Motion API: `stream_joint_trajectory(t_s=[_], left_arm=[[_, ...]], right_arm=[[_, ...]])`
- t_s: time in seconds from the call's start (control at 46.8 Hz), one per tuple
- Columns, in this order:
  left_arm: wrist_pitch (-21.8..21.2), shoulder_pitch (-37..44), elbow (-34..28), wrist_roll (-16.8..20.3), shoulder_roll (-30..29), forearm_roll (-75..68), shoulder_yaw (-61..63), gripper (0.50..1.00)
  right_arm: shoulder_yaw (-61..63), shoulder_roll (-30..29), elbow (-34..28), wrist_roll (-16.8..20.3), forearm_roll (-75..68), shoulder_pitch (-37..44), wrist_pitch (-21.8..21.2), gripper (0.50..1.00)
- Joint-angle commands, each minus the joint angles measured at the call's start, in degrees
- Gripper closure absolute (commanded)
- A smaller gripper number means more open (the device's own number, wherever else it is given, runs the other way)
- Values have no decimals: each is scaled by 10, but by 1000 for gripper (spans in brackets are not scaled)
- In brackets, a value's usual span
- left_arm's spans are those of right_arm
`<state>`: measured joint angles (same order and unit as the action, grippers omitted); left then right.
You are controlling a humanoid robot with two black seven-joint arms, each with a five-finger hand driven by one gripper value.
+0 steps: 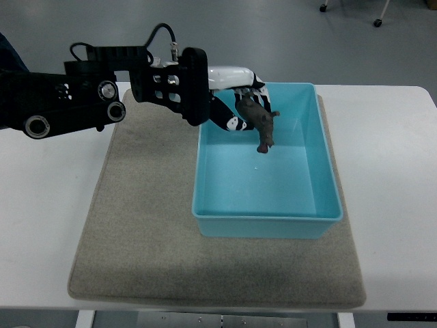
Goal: Place brown hippo in blue box with left hand
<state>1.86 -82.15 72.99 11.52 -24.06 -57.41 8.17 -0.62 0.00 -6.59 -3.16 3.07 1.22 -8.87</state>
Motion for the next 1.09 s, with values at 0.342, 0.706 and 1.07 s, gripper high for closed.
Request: stream_joint_trajectory(t_s=[0.342,0.706,1.07], left_arm=[[9,78,-22,-1,56,-80,4,1000],[-1,91,-21,4,57,-74,0,714],[-22,96,-23,11,50,-65,-24,536]], right_arm=[[0,0,0,0,0,0,0,564],[0,0,0,0,0,0,0,564],[0,0,0,0,0,0,0,564]])
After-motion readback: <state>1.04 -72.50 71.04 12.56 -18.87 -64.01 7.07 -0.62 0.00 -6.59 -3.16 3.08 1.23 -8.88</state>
